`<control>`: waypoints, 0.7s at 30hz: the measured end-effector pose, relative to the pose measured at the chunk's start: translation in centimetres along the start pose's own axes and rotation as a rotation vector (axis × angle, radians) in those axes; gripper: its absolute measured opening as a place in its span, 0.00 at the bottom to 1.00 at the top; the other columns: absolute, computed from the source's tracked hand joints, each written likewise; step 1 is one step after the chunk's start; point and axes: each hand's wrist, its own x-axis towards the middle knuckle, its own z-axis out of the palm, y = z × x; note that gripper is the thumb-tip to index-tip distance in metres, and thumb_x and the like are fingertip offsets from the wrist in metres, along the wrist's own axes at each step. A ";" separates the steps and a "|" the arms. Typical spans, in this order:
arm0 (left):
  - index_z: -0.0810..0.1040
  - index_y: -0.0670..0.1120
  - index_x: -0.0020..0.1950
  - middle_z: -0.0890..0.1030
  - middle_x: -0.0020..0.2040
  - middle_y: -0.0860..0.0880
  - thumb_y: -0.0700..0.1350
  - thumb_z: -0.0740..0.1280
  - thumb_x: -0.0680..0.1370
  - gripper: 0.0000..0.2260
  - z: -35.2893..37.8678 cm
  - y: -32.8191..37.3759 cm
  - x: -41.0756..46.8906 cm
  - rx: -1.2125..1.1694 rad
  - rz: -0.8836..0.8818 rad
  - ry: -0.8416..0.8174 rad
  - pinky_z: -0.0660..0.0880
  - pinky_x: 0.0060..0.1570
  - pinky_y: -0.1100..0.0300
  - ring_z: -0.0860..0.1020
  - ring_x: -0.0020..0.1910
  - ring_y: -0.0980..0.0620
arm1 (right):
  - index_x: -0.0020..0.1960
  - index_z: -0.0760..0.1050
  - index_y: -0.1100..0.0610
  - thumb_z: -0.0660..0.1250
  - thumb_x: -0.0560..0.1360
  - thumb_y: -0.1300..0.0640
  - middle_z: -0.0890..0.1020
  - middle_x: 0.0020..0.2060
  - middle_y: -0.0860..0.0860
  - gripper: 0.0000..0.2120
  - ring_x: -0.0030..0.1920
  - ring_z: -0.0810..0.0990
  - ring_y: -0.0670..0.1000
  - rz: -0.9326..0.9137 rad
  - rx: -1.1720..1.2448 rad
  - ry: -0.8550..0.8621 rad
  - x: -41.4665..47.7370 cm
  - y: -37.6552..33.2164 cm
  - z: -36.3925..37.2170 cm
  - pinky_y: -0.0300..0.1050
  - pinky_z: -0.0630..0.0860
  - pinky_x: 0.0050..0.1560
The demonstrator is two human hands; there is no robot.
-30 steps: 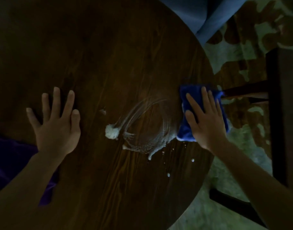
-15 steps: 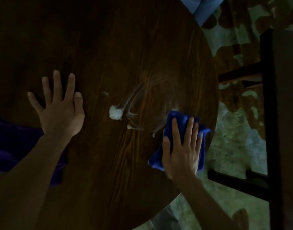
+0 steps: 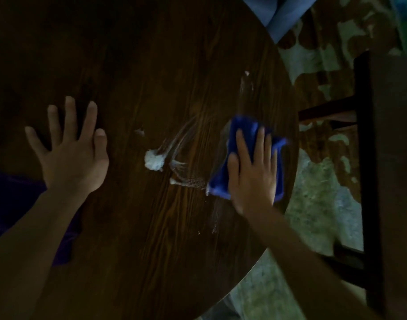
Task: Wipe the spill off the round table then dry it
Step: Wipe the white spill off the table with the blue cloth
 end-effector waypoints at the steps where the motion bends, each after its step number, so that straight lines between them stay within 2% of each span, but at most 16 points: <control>1: 0.40 0.62 0.83 0.44 0.85 0.49 0.64 0.38 0.84 0.27 0.0 0.0 0.0 0.000 0.000 0.005 0.41 0.75 0.29 0.42 0.83 0.43 | 0.85 0.50 0.46 0.43 0.87 0.42 0.50 0.85 0.57 0.27 0.84 0.49 0.60 -0.006 -0.007 -0.016 -3.6 -0.4 0.6 0.61 0.50 0.83; 4: 0.41 0.62 0.83 0.46 0.85 0.49 0.64 0.39 0.84 0.27 0.0 0.1 0.0 -0.007 0.005 0.008 0.40 0.75 0.29 0.42 0.83 0.43 | 0.85 0.47 0.44 0.43 0.87 0.40 0.49 0.85 0.56 0.28 0.85 0.47 0.60 -0.050 0.006 -0.070 -11.3 -1.6 1.8 0.62 0.49 0.82; 6: 0.41 0.62 0.83 0.46 0.85 0.49 0.64 0.39 0.84 0.27 0.2 0.0 0.1 -0.017 0.010 0.012 0.40 0.75 0.29 0.43 0.83 0.43 | 0.85 0.45 0.43 0.44 0.87 0.39 0.49 0.85 0.56 0.28 0.85 0.46 0.59 -0.085 0.009 -0.098 -10.7 -1.9 2.0 0.63 0.46 0.82; 9: 0.39 0.64 0.83 0.45 0.85 0.50 0.64 0.39 0.84 0.26 0.4 -0.1 0.2 -0.025 0.019 0.016 0.42 0.75 0.28 0.44 0.83 0.43 | 0.85 0.45 0.41 0.42 0.86 0.37 0.46 0.85 0.55 0.29 0.84 0.44 0.59 -0.103 0.006 -0.060 -2.4 -1.7 1.0 0.62 0.42 0.82; 14: 0.39 0.65 0.82 0.45 0.85 0.51 0.65 0.39 0.84 0.27 0.5 -0.3 0.3 -0.036 0.001 -0.002 0.42 0.75 0.28 0.43 0.83 0.44 | 0.85 0.49 0.43 0.44 0.85 0.37 0.46 0.85 0.56 0.30 0.84 0.44 0.59 0.196 0.094 0.022 14.8 -0.3 -2.0 0.63 0.41 0.82; 16: 0.38 0.66 0.82 0.44 0.85 0.52 0.65 0.38 0.83 0.26 0.7 -0.5 0.1 -0.026 -0.006 -0.002 0.43 0.75 0.28 0.43 0.83 0.44 | 0.85 0.48 0.44 0.43 0.85 0.38 0.46 0.85 0.56 0.30 0.84 0.43 0.59 0.220 0.095 0.004 17.8 -0.5 -2.7 0.63 0.41 0.82; 18: 0.38 0.66 0.82 0.44 0.85 0.52 0.65 0.38 0.83 0.26 0.5 -0.6 0.1 -0.024 -0.009 -0.010 0.43 0.75 0.28 0.43 0.83 0.44 | 0.85 0.47 0.45 0.40 0.85 0.38 0.44 0.85 0.55 0.30 0.84 0.42 0.59 0.040 0.008 -0.037 17.6 -1.1 -2.7 0.62 0.42 0.83; 21: 0.38 0.65 0.82 0.45 0.85 0.52 0.65 0.38 0.83 0.27 0.3 -0.4 0.1 -0.015 -0.012 -0.028 0.42 0.75 0.29 0.44 0.83 0.44 | 0.85 0.46 0.45 0.37 0.86 0.39 0.44 0.85 0.54 0.29 0.84 0.40 0.58 -0.412 -0.089 -0.109 12.5 -0.6 -1.9 0.61 0.42 0.83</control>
